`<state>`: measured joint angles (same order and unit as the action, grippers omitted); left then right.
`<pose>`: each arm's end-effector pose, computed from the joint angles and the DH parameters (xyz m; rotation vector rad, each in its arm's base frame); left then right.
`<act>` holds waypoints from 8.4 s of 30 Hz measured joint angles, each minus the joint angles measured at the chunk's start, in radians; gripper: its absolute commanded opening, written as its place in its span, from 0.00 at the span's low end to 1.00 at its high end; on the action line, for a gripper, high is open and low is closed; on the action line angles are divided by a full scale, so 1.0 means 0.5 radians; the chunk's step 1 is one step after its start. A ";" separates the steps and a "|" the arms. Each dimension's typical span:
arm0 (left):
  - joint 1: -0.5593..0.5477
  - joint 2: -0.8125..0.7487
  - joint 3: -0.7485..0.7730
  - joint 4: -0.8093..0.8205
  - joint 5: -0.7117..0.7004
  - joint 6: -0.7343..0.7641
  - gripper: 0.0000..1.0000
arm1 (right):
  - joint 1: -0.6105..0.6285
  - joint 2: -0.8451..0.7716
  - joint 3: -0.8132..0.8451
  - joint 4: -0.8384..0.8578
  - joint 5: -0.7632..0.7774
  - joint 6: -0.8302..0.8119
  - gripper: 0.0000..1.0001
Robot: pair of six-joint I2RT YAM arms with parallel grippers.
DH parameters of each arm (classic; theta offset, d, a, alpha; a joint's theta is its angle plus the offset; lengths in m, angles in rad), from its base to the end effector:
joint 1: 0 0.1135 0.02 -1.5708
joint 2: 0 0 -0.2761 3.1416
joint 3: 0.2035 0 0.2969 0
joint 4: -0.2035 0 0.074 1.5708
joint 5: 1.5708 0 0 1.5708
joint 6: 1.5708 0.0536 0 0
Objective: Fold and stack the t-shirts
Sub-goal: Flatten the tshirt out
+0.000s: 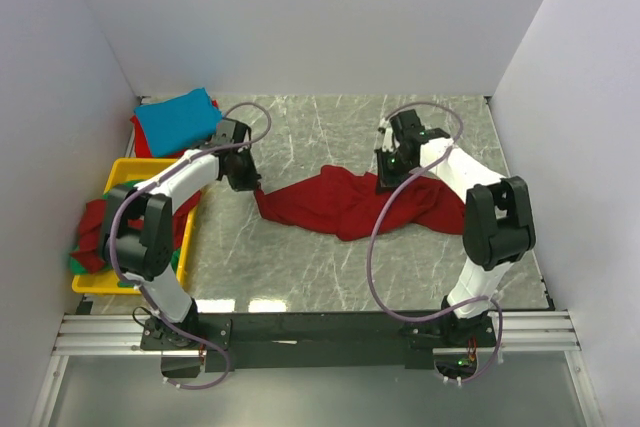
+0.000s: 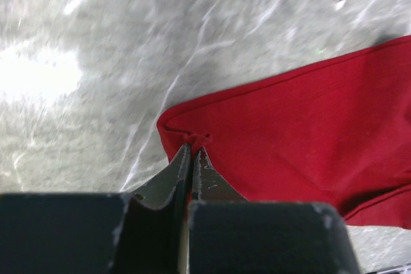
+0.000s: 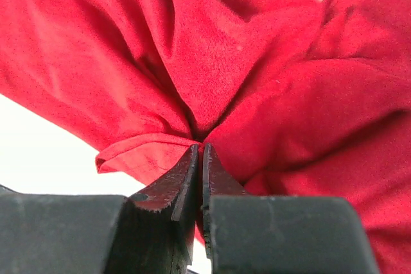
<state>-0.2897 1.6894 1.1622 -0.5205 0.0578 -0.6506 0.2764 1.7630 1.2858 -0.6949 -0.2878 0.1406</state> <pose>0.3804 -0.1166 0.1828 -0.4595 2.6340 -0.3931 0.3877 0.1258 0.1887 -0.2686 2.7556 0.5080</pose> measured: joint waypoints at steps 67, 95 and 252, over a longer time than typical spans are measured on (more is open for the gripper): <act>0.370 -1.138 1.118 0.210 -0.334 -0.117 0.01 | -0.640 -1.395 1.618 0.784 0.754 0.139 0.00; 0.367 -0.001 1.695 0.017 0.084 -0.008 0.01 | -0.640 -0.404 1.656 0.518 0.671 0.051 0.00; 0.156 0.547 0.335 0.417 0.293 0.055 0.95 | -0.719 0.011 -0.202 0.087 0.072 0.356 0.83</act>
<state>-0.2119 1.9629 1.3296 -0.3122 0.2043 -0.6231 -0.0830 1.7687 1.1847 -0.6514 -0.2520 0.3183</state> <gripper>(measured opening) 0.943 0.839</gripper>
